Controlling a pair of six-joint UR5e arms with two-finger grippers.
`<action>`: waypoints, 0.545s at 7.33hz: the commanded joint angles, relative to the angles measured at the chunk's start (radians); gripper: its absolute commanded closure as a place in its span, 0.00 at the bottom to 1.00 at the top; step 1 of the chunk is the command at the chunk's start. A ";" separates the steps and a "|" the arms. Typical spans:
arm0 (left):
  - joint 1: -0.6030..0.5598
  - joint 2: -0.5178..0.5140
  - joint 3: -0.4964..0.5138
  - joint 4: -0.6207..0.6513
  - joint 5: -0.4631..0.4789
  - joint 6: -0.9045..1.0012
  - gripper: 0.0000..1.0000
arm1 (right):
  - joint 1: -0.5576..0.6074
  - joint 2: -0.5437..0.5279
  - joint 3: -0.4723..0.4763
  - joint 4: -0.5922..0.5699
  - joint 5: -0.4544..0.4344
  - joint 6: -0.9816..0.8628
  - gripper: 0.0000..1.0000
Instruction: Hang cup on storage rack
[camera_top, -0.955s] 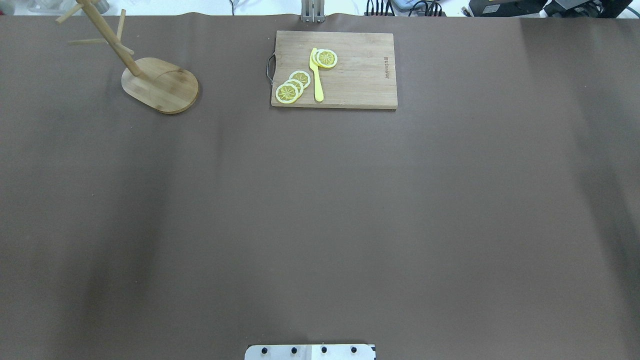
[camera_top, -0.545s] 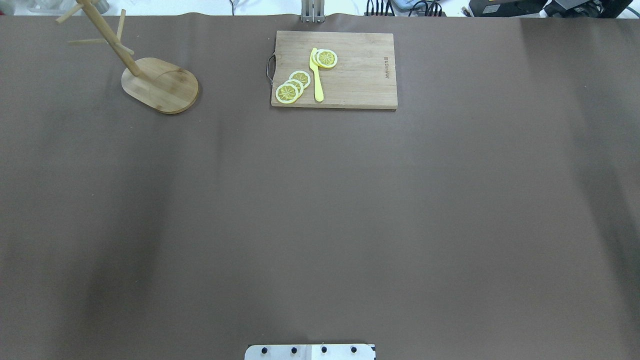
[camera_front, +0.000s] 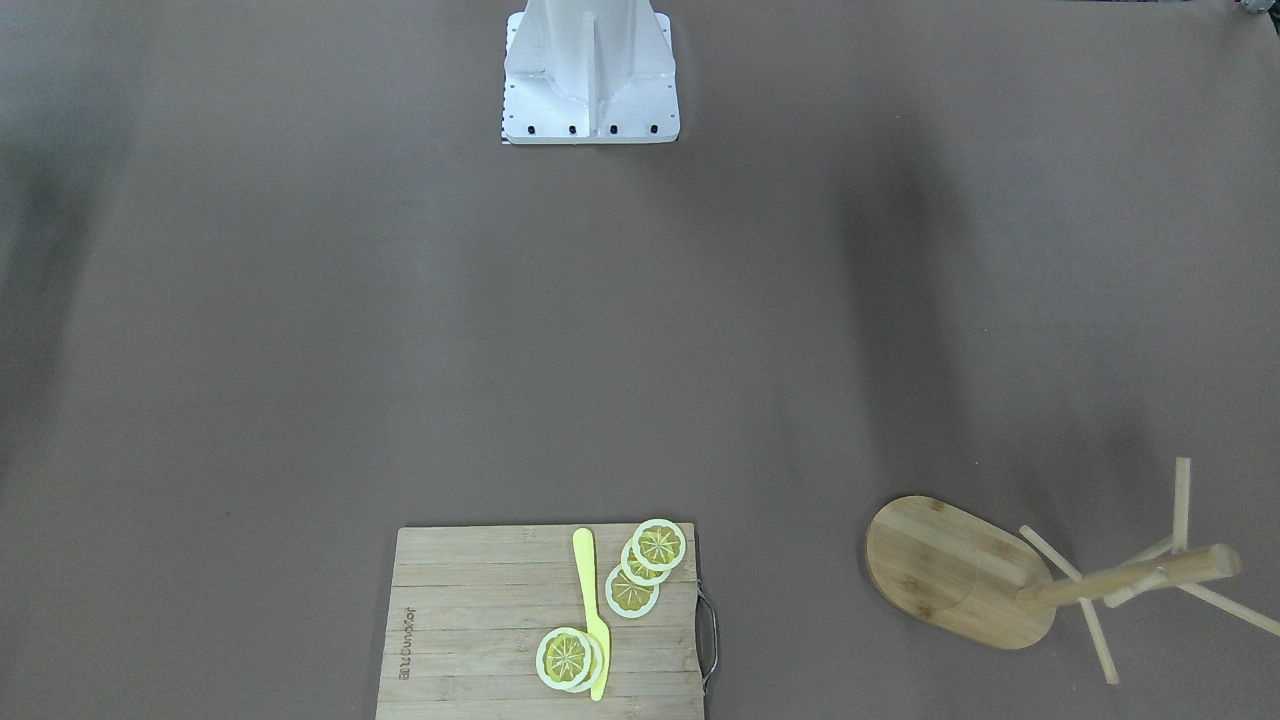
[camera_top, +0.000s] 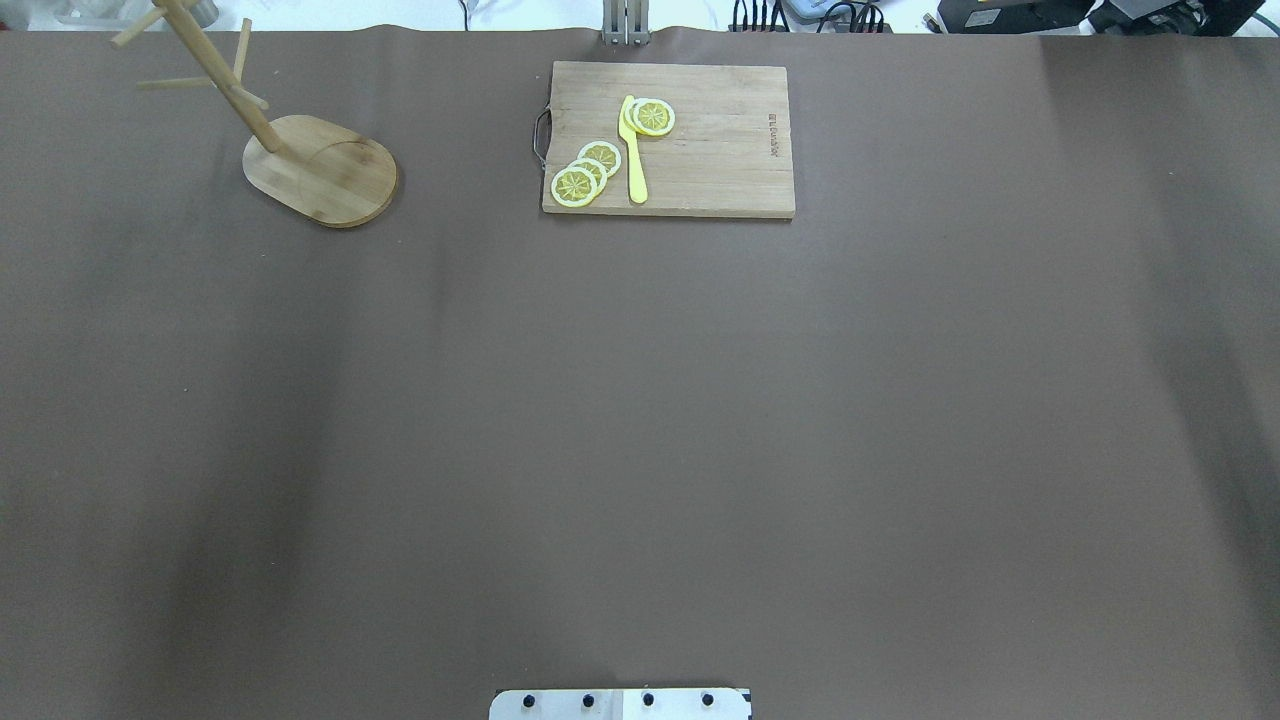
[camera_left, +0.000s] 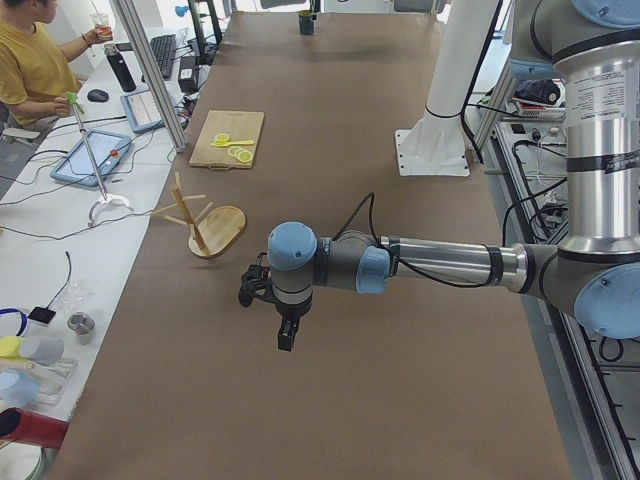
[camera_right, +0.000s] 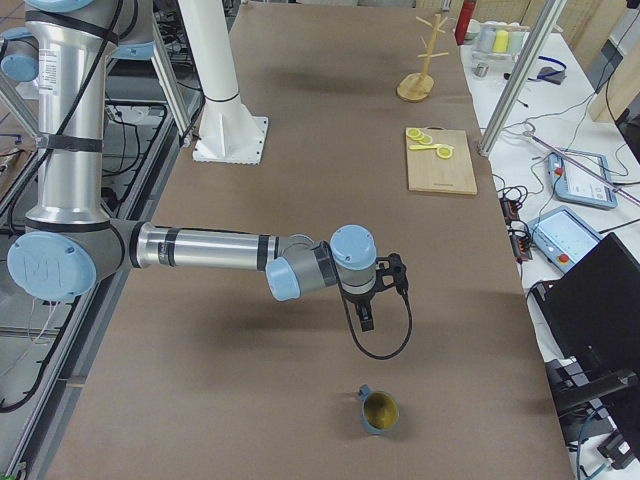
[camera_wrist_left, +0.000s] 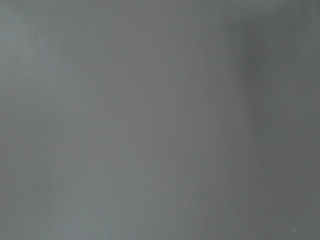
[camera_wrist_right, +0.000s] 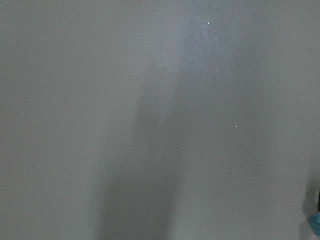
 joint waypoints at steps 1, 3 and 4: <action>0.000 0.001 0.017 -0.003 -0.008 -0.013 0.02 | 0.000 -0.004 -0.006 0.000 -0.005 -0.005 0.00; 0.001 -0.008 0.017 -0.014 -0.011 -0.030 0.02 | 0.008 -0.007 -0.050 -0.003 -0.068 -0.019 0.00; 0.001 -0.005 0.015 -0.037 -0.011 -0.035 0.02 | 0.026 0.003 -0.081 -0.003 -0.074 -0.052 0.00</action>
